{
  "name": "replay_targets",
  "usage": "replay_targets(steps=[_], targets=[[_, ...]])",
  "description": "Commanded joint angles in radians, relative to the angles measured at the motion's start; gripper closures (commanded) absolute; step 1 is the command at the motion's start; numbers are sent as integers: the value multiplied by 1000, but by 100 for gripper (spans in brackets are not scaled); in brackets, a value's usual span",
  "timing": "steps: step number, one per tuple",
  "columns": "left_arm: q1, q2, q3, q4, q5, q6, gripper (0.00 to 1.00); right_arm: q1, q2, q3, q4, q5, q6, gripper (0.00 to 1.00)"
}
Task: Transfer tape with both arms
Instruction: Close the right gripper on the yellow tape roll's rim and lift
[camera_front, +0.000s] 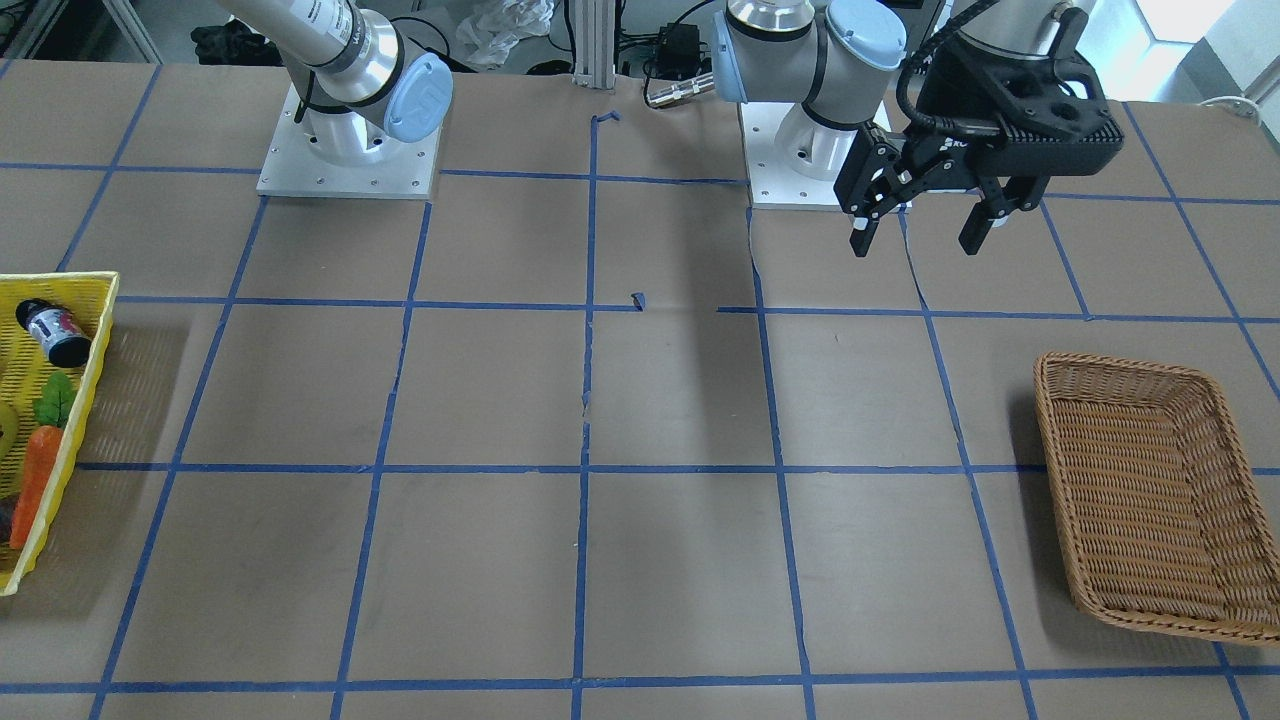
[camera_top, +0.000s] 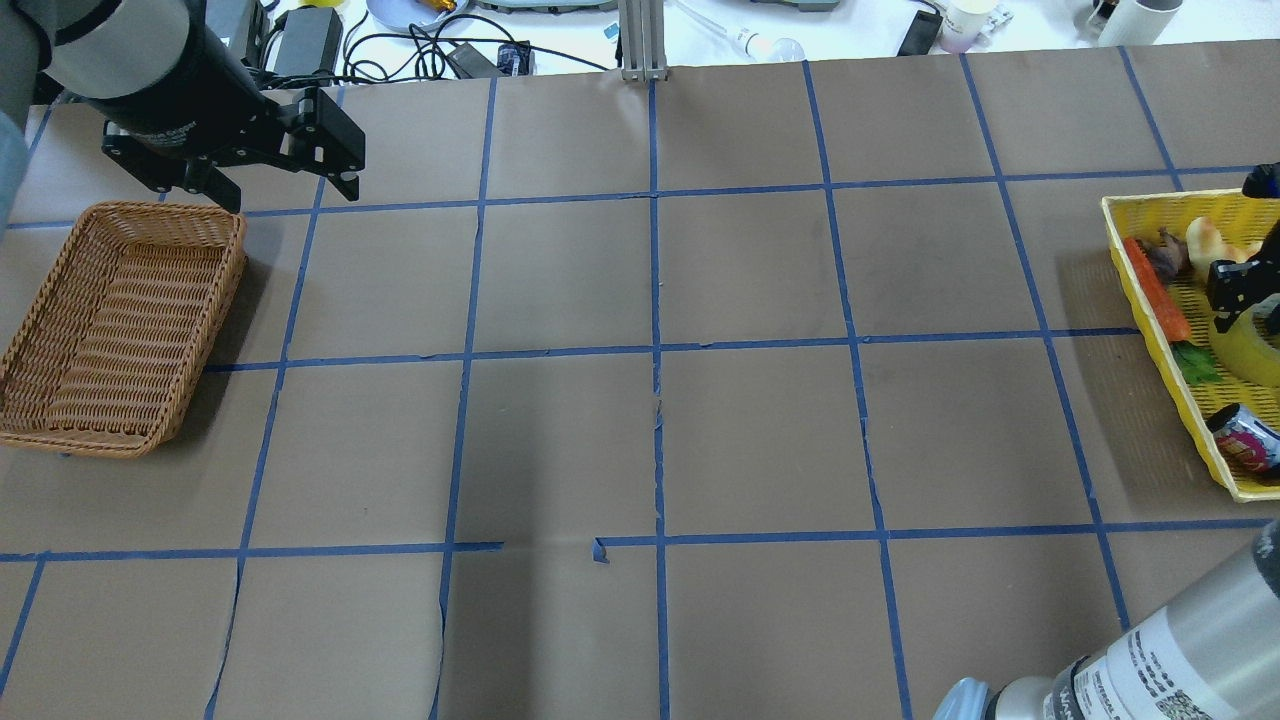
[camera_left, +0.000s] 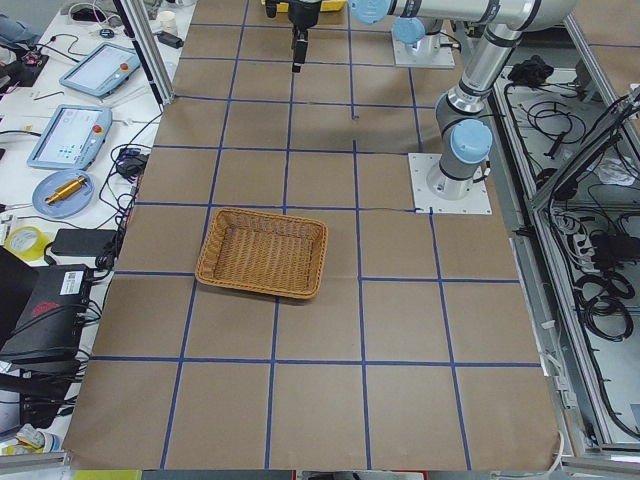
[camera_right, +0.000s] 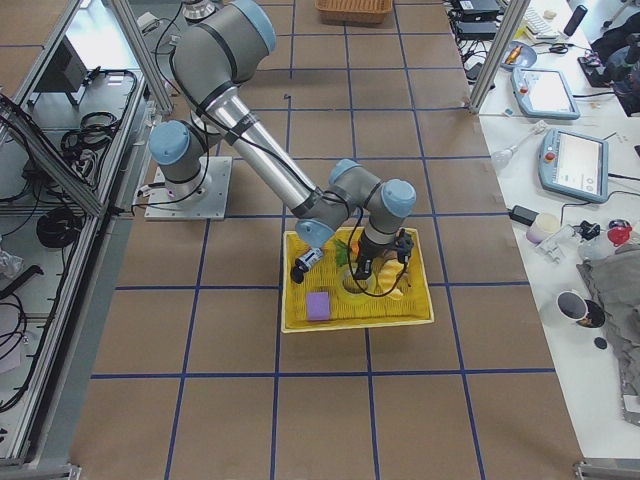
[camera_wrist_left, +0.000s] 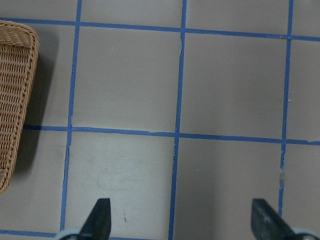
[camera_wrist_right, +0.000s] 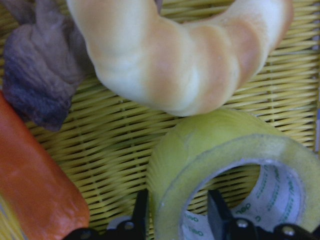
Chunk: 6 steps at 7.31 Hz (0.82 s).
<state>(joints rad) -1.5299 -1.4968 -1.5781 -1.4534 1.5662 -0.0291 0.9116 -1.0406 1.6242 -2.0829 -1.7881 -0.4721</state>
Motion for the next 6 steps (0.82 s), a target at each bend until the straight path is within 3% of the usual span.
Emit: replay_targets(steps=[1, 2, 4, 6], targets=[[-1, 0, 0, -1, 0, 2, 0, 0, -7, -6, 6, 3, 12, 100], [-1, 1, 0, -1, 0, 0, 0, 1, -15, -12, 12, 3, 12, 100], [1, 1, 0, -1, 0, 2, 0, 18, -128, -20, 88, 12, 20, 100], [1, 1, 1, -1, 0, 2, 0, 137, -266, -21, 224, 24, 135, 100]])
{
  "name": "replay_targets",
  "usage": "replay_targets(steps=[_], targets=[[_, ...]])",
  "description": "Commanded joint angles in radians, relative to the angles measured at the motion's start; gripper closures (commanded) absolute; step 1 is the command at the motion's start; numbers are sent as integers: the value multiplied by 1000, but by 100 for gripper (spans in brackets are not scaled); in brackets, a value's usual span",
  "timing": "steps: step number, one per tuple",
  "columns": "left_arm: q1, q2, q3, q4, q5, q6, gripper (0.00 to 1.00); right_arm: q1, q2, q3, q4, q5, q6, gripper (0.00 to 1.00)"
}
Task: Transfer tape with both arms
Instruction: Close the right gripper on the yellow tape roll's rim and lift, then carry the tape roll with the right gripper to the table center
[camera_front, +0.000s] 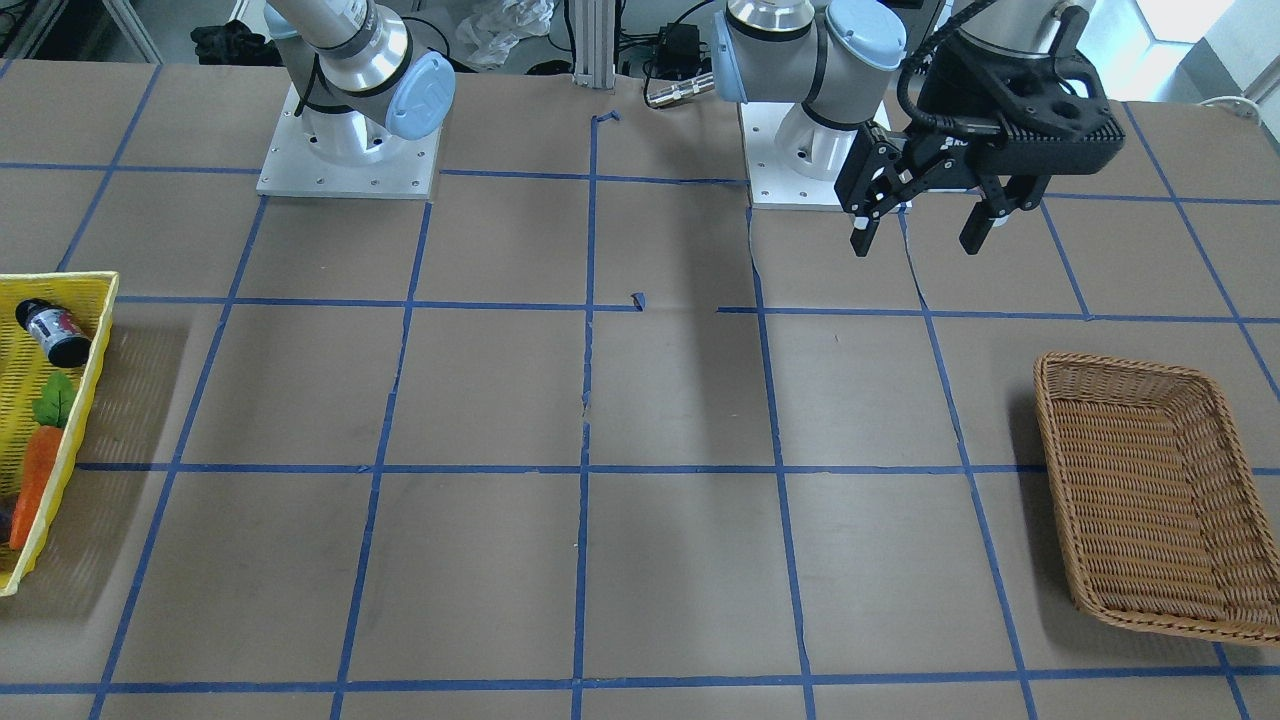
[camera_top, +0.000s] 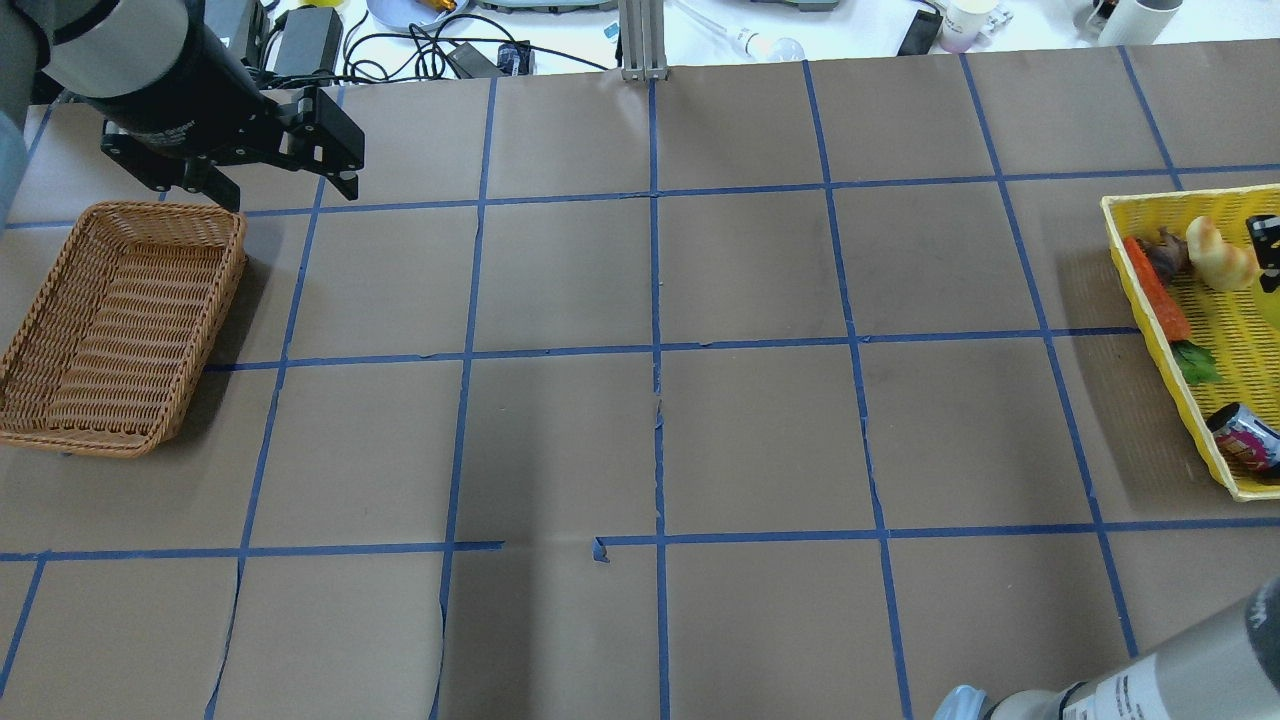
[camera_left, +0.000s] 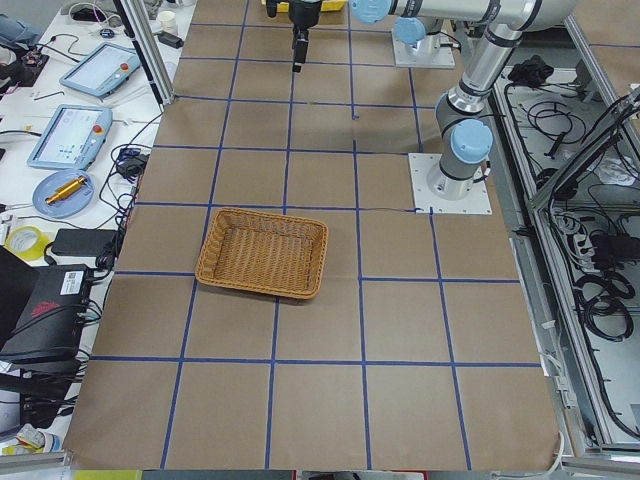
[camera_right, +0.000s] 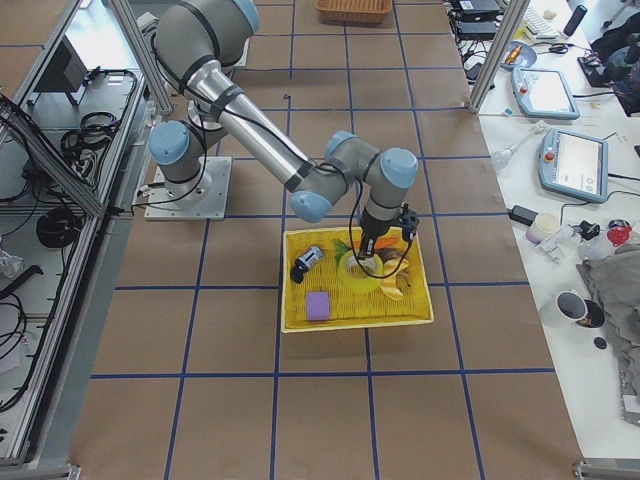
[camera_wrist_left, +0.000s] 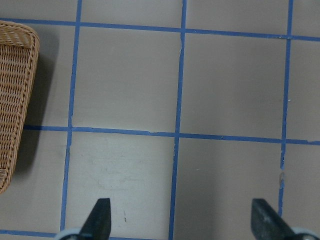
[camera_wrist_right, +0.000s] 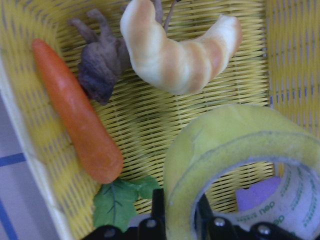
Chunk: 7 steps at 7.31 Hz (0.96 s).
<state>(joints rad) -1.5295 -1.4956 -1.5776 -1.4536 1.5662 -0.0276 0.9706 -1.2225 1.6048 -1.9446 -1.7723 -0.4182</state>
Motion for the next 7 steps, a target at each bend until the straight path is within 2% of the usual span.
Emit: replay_targets(steps=[1, 2, 4, 5, 6, 7], targets=[[0, 0, -1, 1, 0, 2, 0, 200, -115, -6, 148, 83, 271, 100], [0, 0, 1, -1, 0, 2, 0, 352, -112, -28, 182, 140, 491, 100], [0, 0, 1, -1, 0, 2, 0, 607, -74, -33, 165, 232, 869, 100], [0, 0, 1, -1, 0, 2, 0, 688, -24, -33, 59, 278, 968, 100], [2, 0, 1, -1, 0, 3, 0, 756, 42, -37, -50, 281, 1037, 100], [2, 0, 1, -1, 0, 3, 0, 795, 116, -84, -113, 283, 1073, 100]])
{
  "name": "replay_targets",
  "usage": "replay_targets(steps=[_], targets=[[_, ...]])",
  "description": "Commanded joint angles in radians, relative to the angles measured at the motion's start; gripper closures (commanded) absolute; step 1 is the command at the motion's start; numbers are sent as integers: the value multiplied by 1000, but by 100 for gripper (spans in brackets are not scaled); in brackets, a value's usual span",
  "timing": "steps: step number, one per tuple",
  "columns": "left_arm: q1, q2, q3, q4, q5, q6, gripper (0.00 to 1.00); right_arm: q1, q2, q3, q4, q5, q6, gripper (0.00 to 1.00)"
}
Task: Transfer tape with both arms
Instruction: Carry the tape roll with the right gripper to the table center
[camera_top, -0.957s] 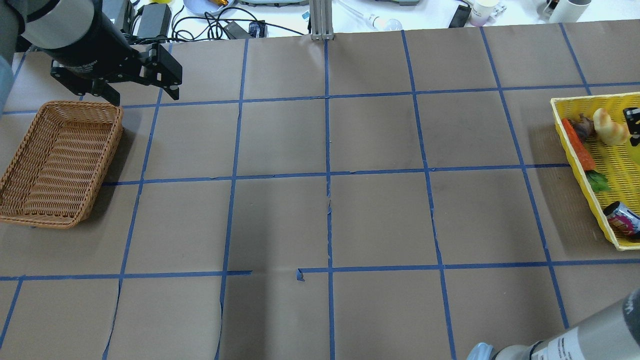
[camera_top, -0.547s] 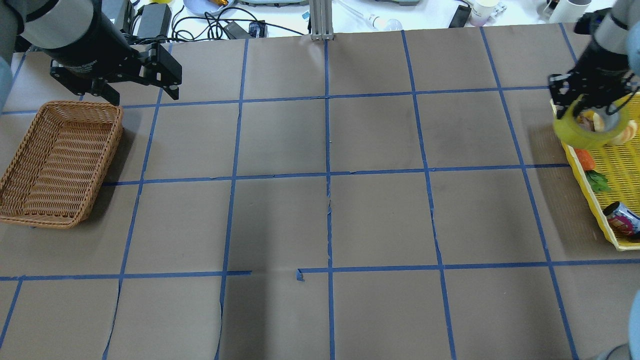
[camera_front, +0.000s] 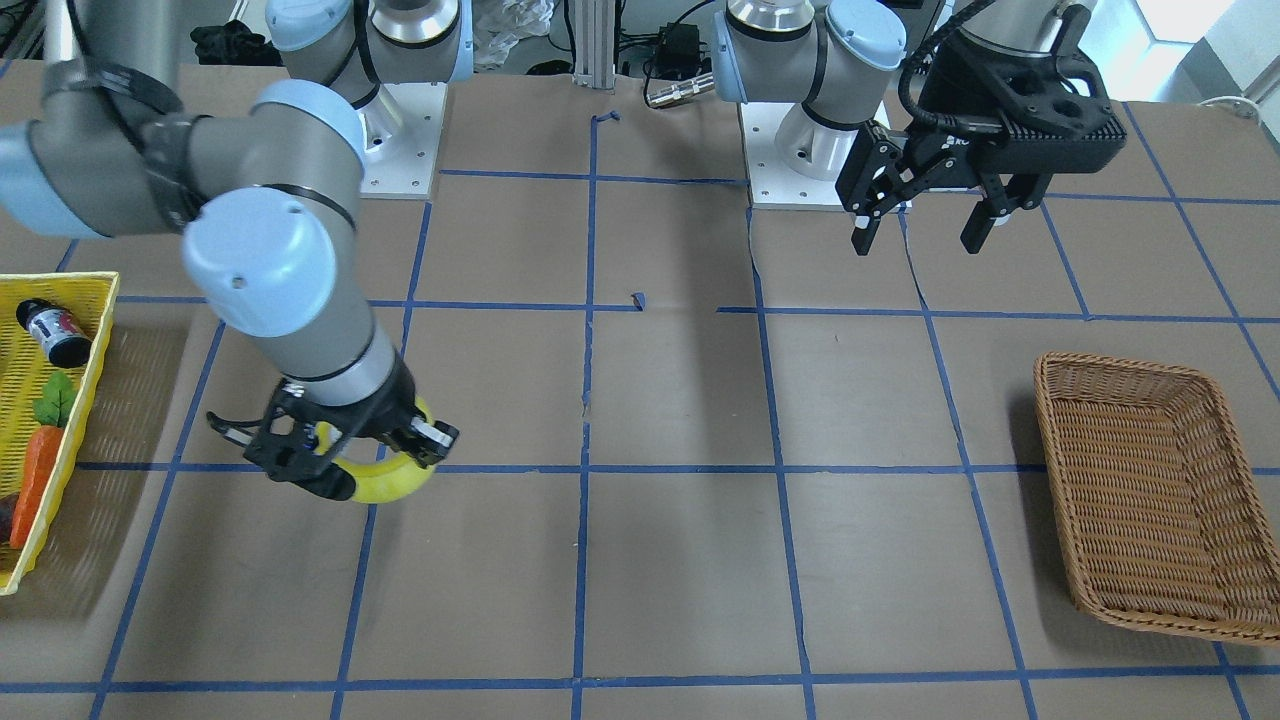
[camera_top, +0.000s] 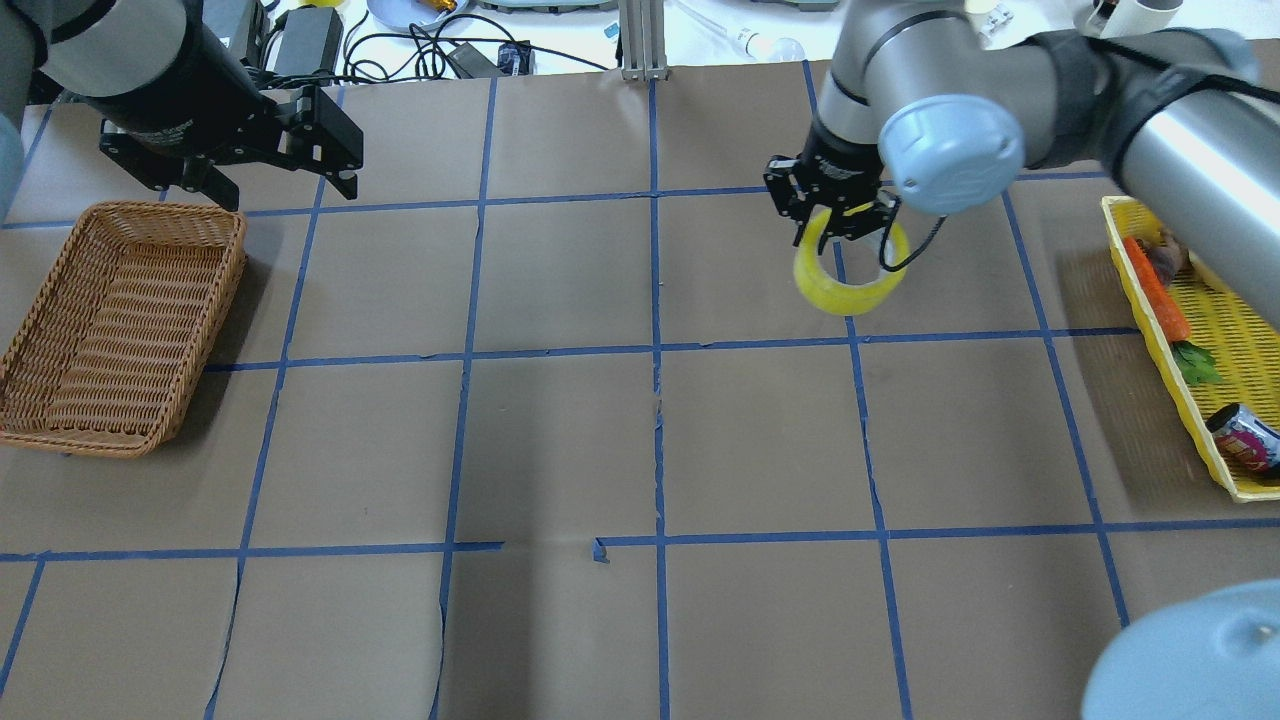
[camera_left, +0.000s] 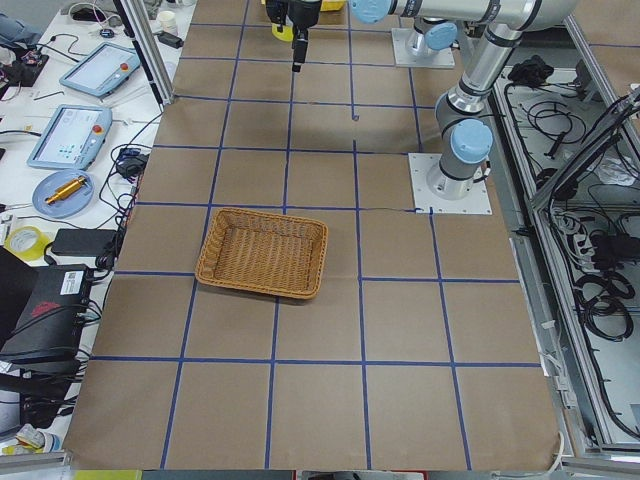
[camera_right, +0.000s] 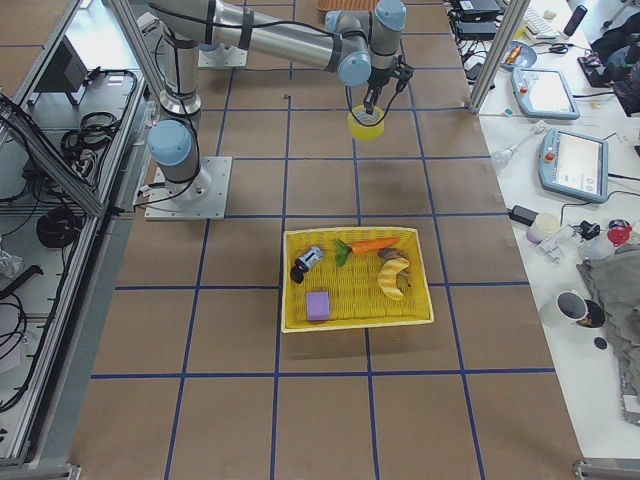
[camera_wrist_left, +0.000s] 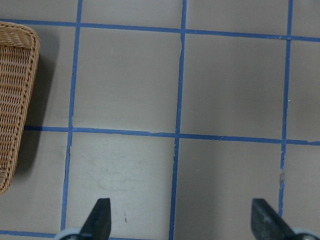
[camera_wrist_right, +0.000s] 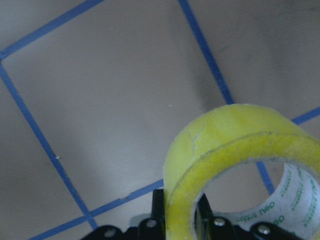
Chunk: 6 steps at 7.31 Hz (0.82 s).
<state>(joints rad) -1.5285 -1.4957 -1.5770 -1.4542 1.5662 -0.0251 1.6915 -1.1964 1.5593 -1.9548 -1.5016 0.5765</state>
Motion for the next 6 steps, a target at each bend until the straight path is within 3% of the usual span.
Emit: replay_targets(steps=[1, 3, 6], targets=[[2, 0, 0, 0, 0, 2, 0, 103, 169, -135, -95, 12, 110, 100], [2, 0, 0, 0, 0, 2, 0, 183, 302, -244, -95, 11, 230, 100], [4, 0, 0, 0, 2, 4, 0, 201, 388, -318, -93, 64, 337, 100]])
